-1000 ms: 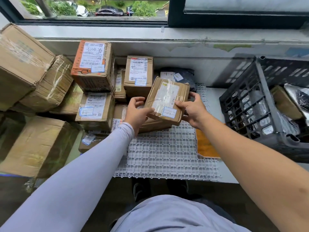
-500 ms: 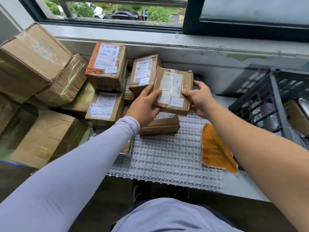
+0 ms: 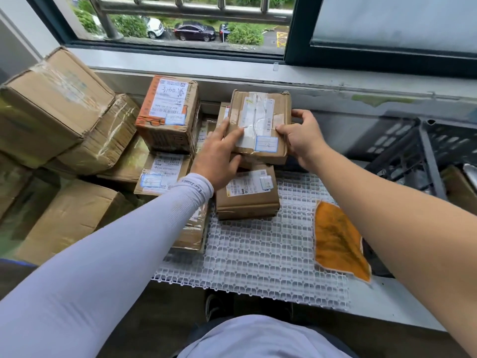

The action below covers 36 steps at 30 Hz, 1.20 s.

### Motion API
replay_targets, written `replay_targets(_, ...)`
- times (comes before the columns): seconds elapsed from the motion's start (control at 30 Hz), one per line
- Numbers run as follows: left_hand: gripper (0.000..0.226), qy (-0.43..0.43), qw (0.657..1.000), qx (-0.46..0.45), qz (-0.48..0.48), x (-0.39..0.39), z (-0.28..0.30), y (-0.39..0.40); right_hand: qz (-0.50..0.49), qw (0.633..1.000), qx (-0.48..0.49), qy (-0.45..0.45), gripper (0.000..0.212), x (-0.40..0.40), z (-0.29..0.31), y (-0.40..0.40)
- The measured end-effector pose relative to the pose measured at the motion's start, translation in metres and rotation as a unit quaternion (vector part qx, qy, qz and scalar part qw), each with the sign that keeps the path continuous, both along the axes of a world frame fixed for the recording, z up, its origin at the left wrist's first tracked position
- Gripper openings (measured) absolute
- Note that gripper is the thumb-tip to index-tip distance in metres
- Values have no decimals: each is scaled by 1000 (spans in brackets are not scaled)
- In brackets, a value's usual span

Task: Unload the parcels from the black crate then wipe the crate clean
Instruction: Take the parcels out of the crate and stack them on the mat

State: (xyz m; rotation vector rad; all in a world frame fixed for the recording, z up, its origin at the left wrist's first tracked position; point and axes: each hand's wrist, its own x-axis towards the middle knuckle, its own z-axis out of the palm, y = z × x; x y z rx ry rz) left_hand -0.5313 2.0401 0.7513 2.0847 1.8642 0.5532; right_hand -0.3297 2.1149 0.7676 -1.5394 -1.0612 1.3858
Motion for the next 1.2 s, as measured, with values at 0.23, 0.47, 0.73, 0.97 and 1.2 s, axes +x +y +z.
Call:
replay_targets(0.23, 63, 147, 989, 13, 9, -60, -1, 35, 92, 993, 41, -55, 63, -66, -17, 23)
replay_targets(0.47, 52, 260, 965, 17, -6, -65, -18, 57, 244, 929, 85, -266, 116, -85, -43, 40)
replay_targets(0.73, 47, 285, 959, 5, 0, -66, -27, 64, 299, 857, 120, -402, 100, -80, -57, 41)
replay_targets(0.97, 53, 287, 957, -27, -13, -65, -23, 59, 303, 816, 118, -478, 93, -81, -55, 33)
replay_targets(1.2, 61, 278, 960, -27, -33, -57, -10, 55, 280, 762, 125, -570, 83, -75, -29, 6)
